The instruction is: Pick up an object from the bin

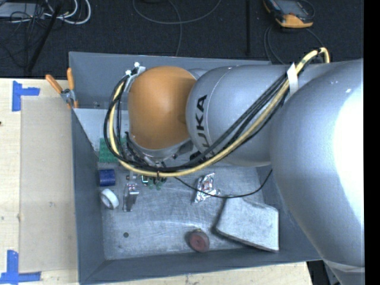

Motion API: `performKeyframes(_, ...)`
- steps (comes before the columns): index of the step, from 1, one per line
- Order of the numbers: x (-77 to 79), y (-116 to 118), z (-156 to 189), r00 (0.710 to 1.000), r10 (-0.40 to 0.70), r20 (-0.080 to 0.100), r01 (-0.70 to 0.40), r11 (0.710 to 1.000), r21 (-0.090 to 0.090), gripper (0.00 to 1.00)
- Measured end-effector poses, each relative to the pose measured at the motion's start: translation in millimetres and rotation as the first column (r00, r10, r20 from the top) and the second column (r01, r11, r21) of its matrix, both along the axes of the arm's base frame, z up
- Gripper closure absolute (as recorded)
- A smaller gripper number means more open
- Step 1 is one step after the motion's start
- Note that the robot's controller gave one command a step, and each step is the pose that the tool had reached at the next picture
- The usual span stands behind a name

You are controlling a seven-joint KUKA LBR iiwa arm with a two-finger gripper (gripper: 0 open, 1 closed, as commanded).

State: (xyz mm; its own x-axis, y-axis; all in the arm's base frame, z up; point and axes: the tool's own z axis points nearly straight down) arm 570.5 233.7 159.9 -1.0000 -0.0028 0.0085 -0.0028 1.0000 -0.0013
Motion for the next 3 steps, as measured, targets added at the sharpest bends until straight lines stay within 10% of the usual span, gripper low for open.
performKeyframes(2, 10.9, 7.8, -77.4, 0.999, 0.038, 0.037, -0.039, 0.999, 0.006, 0.00)
performKeyframes(3, 15.8, 6.6, -72.1, 0.998, 0.033, 0.051, -0.034, 0.999, 0.009, 1.00)
